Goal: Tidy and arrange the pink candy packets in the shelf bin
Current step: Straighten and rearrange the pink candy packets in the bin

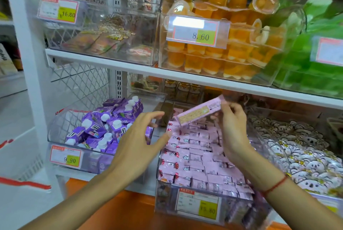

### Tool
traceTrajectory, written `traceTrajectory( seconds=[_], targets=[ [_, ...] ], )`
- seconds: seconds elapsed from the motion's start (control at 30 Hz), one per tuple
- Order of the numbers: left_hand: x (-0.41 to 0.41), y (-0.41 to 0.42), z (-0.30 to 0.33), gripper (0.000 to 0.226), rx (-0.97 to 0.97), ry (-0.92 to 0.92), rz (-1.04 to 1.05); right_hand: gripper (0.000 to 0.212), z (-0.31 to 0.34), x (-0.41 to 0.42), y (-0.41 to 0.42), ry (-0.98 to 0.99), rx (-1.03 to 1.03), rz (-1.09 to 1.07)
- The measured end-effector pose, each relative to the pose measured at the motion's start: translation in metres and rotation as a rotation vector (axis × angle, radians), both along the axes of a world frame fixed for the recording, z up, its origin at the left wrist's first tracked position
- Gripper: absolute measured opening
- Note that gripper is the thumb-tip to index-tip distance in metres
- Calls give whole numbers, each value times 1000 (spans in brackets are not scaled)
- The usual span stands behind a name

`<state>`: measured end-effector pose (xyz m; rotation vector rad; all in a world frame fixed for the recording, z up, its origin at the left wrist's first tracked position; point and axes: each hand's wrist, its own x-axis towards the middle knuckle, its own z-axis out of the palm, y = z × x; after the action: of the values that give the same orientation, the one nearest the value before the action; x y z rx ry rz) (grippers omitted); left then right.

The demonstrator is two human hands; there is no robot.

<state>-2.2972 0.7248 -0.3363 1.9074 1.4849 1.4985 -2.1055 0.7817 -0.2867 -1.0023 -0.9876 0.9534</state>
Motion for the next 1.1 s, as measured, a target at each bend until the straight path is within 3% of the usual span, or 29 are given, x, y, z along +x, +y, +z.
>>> traceTrajectory(
  seconds=[0.1,0.17,0.27,0.37,0.43,0.57,0.73,0.87,0.97,1.03,1.1],
  targets=[
    [6,-4,4,57,144,80,-101,22,-3,2,-22,121,-128,263],
    [10,-6,7,50,206,121,-120,23,-4,0,-31,205,-190,364],
    [11,-7,15,33,128,-89,-126,29,0,4,-35,216,-224,424],
    [9,-4,21,26,-160,-473,-164,44,-1,10,-34,-132,-149,408],
    [7,-4,20,34,-273,-526,-160,55,-2,10,-35,-352,-57,431],
    [7,-5,17,51,-360,-549,-170,33,-7,7,-35,-543,93,483],
    [7,-5,24,65,-328,-491,-153,28,-14,9,-30,-442,75,469],
    [9,-13,25,6,-149,-353,-208,30,-17,7,-27,-445,85,489],
    [9,-12,28,28,-39,-402,-252,31,-17,8,-19,-462,112,506],
    [4,-5,30,22,51,-410,-213,36,-18,14,-10,-623,129,428],
    [0,10,30,20,93,-378,-137,49,-24,24,0,-992,109,281]
  ],
)
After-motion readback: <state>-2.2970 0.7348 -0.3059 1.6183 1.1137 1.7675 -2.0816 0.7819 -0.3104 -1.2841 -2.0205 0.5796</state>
